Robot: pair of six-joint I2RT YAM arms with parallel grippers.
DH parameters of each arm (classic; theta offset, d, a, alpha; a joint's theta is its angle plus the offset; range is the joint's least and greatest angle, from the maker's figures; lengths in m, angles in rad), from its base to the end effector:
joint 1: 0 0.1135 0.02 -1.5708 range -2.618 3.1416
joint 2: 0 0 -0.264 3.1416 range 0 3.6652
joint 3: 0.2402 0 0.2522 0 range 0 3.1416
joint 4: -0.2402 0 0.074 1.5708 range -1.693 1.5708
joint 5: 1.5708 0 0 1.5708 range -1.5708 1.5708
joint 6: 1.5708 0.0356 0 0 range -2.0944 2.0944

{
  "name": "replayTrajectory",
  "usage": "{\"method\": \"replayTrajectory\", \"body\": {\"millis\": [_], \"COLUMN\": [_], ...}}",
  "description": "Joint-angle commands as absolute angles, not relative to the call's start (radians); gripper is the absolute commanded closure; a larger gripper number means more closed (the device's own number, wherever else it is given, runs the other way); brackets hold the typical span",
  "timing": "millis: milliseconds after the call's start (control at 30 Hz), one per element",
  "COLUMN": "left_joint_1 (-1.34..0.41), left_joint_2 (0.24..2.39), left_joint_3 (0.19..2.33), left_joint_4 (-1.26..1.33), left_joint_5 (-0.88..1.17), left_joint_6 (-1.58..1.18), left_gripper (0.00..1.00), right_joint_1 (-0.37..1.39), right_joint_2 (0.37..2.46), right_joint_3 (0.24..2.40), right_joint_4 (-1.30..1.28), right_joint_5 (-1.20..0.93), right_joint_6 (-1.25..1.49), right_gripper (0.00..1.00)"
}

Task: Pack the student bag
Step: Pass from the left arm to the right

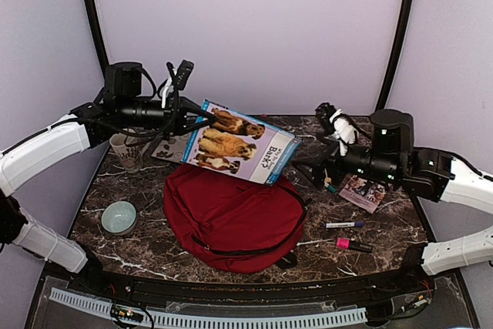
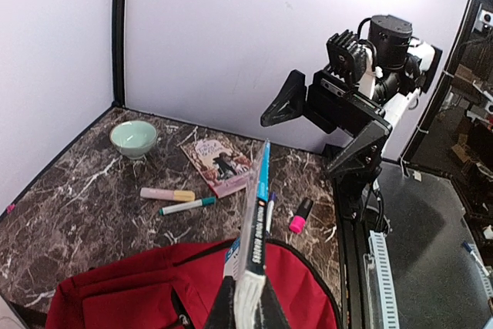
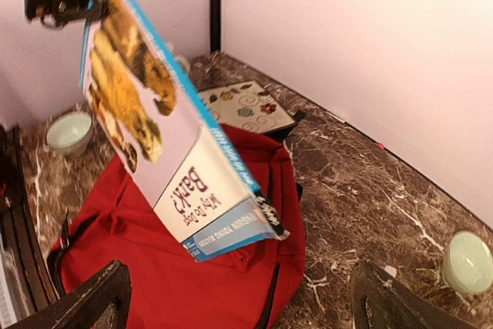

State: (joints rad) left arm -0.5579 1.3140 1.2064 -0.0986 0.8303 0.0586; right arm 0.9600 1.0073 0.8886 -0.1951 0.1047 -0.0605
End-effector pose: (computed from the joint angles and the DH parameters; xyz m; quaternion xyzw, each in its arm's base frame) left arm 0.2396 -0.1805 0.3821 0.4578 0.5996 -0.4459 0.4818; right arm 0.1369 0.1891 0.3335 -0.3677 0.7199 0.2171 0.5471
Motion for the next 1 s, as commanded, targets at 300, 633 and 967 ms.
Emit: {"method": "replayTrajectory", "body": {"millis": [300, 633, 967], "left_joint_1": [-0.543, -0.541, -0.552], "left_joint_2": [1.645, 1.823, 1.898], "left_joint_3": [1.451, 1.629, 1.695], "left_joint_4": [0.394, 0.675, 0.72], "left_joint_5": [1.024, 1.099, 1.115], "left_joint_6": [-0.654, -1.025, -1.161], "left_gripper": [1.0, 1.0, 1.0], "right_joint_1": [0.458, 0.332, 0.268], "right_joint_2": [0.834, 0.889, 1.031], "right_joint_3": [0.764, 0.749, 0.788], "right_joint_4": [0.081, 0.149, 0.321], "right_joint_5": [-0.56, -0.699, -0.941], "right_joint_6": [0.549, 0.629, 0.733], "right_gripper": [0.0, 0.0, 0.13]}}
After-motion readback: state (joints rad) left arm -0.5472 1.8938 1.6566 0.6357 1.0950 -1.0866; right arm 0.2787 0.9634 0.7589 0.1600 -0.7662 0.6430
